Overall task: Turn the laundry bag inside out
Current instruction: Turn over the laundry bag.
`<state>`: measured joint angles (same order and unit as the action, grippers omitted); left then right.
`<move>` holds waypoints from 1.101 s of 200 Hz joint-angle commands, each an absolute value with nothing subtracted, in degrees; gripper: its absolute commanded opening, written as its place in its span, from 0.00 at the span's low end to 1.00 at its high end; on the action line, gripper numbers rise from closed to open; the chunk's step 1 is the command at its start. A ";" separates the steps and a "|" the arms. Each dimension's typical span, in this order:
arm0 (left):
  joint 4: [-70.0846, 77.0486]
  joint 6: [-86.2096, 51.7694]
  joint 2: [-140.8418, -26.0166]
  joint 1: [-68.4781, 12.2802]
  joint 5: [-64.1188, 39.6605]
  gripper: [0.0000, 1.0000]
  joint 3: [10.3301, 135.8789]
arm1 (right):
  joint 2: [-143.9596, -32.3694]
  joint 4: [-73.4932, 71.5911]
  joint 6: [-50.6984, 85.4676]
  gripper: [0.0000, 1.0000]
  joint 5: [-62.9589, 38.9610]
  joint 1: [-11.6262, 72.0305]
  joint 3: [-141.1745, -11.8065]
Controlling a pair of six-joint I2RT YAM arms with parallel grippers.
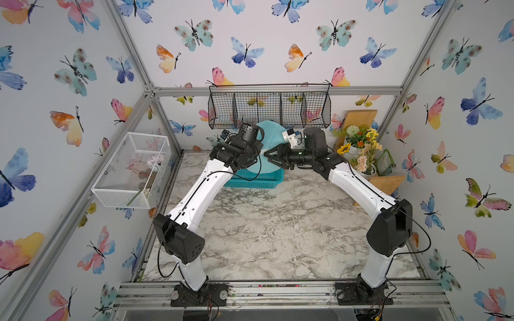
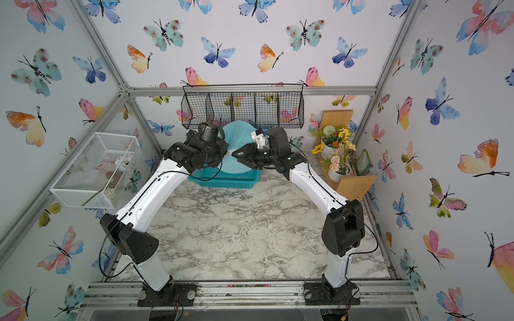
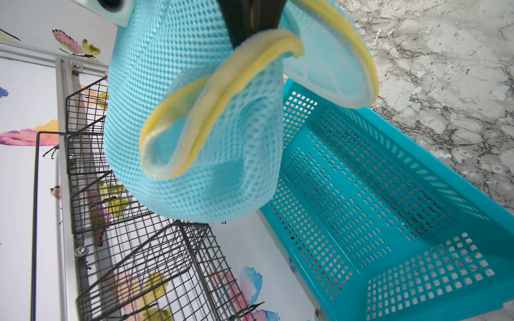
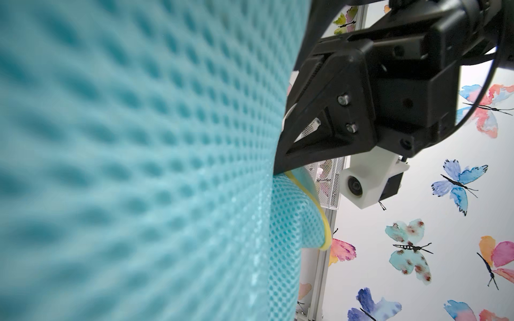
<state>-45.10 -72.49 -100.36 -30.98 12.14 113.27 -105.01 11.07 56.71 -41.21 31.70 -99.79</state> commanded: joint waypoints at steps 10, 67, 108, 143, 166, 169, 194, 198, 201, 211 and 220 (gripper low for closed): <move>-44.86 -72.86 -97.72 -30.94 8.48 0.00 112.14 | -105.09 4.97 58.37 0.39 -38.28 30.67 -99.25; -44.66 -72.18 -97.89 -30.84 8.34 0.00 111.31 | -104.79 3.30 60.35 0.34 -40.01 30.24 -99.31; -44.39 -71.81 -97.43 -30.59 8.69 0.00 110.11 | -104.70 0.64 65.39 0.37 -42.60 29.64 -98.18; -44.71 -71.02 -97.14 -30.26 9.79 0.00 110.13 | -105.02 0.41 69.55 0.35 -45.35 29.44 -97.76; -44.74 -70.28 -97.18 -30.24 10.40 0.00 110.35 | -105.27 0.16 71.57 0.32 -46.15 29.27 -97.27; -44.87 -70.25 -97.18 -30.29 10.47 0.00 110.39 | -105.28 -0.11 71.99 0.31 -46.41 29.27 -97.15; -44.74 -69.93 -96.80 -30.24 11.54 0.00 109.70 | -105.55 -0.62 74.65 0.30 -48.21 29.27 -96.29; -44.74 -69.79 -96.73 -30.23 11.75 0.00 109.57 | -105.55 -0.96 75.11 0.31 -48.57 29.27 -96.01; -44.74 -69.74 -96.65 -30.23 11.88 0.00 109.43 | -105.53 -1.34 75.53 0.31 -48.90 29.27 -95.84; -44.39 -69.70 -96.51 -30.23 12.28 0.00 109.10 | -105.78 -1.84 76.66 0.33 -50.31 29.29 -95.32; -44.09 -69.61 -96.33 -30.25 12.52 0.00 108.85 | -106.06 -0.86 76.78 0.33 -51.72 29.27 -95.36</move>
<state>-43.59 -71.33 -99.13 -30.33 11.25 109.78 -105.03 1.28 73.84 -47.22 29.80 -96.23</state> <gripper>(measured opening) 0.053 0.325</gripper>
